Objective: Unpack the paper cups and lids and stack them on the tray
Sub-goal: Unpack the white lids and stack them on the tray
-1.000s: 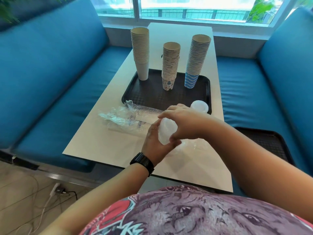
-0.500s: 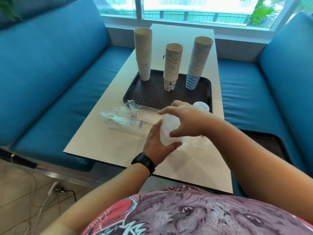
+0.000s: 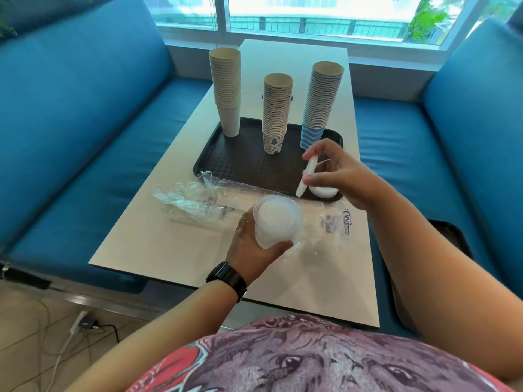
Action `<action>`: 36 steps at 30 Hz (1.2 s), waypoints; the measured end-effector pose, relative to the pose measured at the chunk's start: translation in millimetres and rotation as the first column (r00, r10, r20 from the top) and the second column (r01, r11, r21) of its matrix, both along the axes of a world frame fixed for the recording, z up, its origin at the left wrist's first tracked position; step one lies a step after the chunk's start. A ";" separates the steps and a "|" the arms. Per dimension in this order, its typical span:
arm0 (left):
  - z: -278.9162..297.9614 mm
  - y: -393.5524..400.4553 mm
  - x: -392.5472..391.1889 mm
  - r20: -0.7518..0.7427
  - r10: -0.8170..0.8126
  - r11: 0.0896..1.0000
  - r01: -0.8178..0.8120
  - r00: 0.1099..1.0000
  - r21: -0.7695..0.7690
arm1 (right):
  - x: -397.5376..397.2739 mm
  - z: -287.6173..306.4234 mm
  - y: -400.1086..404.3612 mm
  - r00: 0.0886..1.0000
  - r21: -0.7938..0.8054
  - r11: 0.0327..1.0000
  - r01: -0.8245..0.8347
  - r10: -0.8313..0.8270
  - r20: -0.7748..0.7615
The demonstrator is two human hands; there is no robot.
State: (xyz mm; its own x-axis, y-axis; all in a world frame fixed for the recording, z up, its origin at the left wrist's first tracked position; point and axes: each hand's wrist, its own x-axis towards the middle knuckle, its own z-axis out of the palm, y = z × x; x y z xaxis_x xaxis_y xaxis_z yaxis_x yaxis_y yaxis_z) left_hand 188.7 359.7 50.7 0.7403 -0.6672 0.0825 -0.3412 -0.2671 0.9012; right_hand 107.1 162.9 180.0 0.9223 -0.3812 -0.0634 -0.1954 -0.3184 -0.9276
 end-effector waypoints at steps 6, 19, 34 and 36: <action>-4.6 -0.3 1.2 0.028 0.015 1.000 -0.016 1.000 0.023 | 0.3 -42.2 -49.9 0.941 -0.022 0.941 0.338 -0.338 -0.013; -6.9 -4.3 0.8 -0.014 0.017 1.000 -0.017 1.000 0.004 | 21.4 -127.8 -80.3 0.856 -0.388 0.801 0.456 -0.514 -0.057; -7.5 -4.8 2.1 0.037 0.011 1.000 -0.011 0.999 0.013 | 31.6 -126.7 -93.8 0.908 -0.547 0.804 0.235 -0.382 -0.171; -7.3 -4.9 2.0 0.043 0.010 1.000 -0.011 0.999 0.014 | 42.3 -115.8 -96.3 0.905 -0.572 0.812 0.117 -0.324 -0.275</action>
State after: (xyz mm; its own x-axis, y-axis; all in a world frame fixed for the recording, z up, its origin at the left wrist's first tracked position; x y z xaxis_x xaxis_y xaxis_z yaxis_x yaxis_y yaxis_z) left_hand 190.7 354.7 43.3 0.7435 -0.6605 0.1050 -0.3762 -0.2833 0.8822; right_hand 149.4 66.6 64.2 0.7643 -0.6392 -0.0852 -0.5933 -0.6453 -0.4812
